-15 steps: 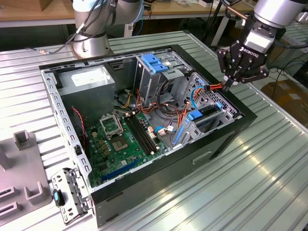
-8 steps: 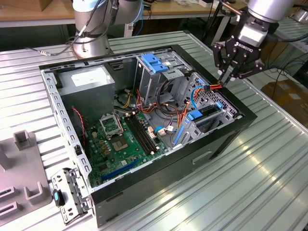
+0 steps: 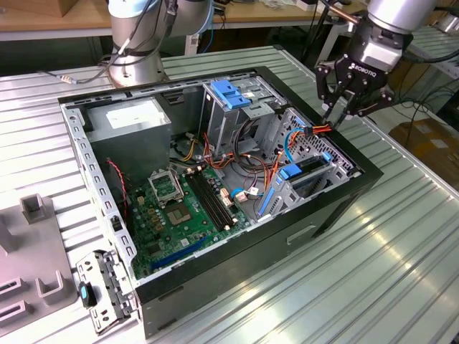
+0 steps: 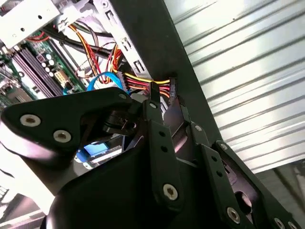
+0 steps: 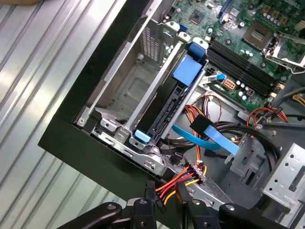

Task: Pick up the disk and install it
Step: 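Insert the first disk wire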

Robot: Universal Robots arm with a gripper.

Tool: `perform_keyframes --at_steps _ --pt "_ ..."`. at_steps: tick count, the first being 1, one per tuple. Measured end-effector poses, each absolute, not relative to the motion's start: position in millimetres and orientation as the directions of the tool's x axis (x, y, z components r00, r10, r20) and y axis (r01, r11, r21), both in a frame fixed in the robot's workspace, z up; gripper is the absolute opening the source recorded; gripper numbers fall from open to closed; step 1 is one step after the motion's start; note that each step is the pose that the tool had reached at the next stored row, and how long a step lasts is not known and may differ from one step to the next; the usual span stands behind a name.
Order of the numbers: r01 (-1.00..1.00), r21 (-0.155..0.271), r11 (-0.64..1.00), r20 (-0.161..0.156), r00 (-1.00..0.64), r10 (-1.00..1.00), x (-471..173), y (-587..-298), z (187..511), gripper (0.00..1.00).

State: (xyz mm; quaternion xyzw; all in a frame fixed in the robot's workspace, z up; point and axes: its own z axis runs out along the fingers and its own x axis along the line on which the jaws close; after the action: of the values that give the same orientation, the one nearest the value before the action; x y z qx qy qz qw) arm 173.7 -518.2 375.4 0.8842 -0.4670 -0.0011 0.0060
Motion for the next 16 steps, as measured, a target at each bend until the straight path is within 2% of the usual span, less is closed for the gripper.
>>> perform_keyframes --at_steps 16 --pt "-0.625 0.010 -0.780 0.005 0.780 -0.625 181.0 -518.2 367.5 0.31"
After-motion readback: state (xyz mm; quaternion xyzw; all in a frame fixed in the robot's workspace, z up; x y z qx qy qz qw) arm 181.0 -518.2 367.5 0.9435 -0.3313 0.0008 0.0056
